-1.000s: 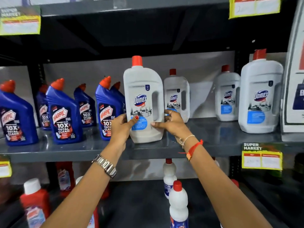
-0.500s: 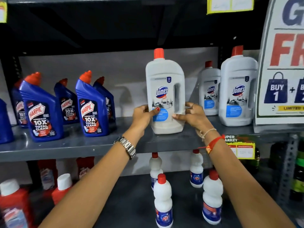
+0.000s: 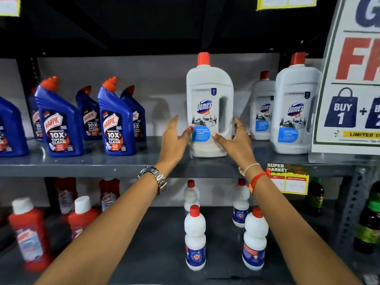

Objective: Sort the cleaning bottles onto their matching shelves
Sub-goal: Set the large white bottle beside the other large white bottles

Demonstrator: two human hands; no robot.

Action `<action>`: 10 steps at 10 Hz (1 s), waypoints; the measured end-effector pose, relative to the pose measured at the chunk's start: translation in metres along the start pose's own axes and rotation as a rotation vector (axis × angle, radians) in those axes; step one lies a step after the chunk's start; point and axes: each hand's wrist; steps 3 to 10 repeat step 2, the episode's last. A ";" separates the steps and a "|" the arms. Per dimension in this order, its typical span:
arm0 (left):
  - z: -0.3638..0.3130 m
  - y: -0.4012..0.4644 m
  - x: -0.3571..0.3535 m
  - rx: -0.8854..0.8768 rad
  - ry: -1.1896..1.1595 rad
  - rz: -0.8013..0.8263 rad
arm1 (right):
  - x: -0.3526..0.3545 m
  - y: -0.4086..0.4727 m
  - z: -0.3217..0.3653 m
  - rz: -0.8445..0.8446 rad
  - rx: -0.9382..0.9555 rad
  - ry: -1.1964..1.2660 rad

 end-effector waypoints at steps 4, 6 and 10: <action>0.001 -0.003 0.050 -0.323 0.268 -0.111 | -0.021 -0.018 0.035 -0.165 0.398 -0.268; 0.001 -0.003 0.050 -0.323 0.268 -0.111 | -0.021 -0.018 0.035 -0.165 0.398 -0.268; 0.001 -0.003 0.050 -0.323 0.268 -0.111 | -0.021 -0.018 0.035 -0.165 0.398 -0.268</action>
Point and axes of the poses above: each hand's wrist, its own y-axis towards the middle knuckle, its own x-axis out of the back of the hand, z = x × y, and after that the axes turned 11 degrees about -y, right-handed
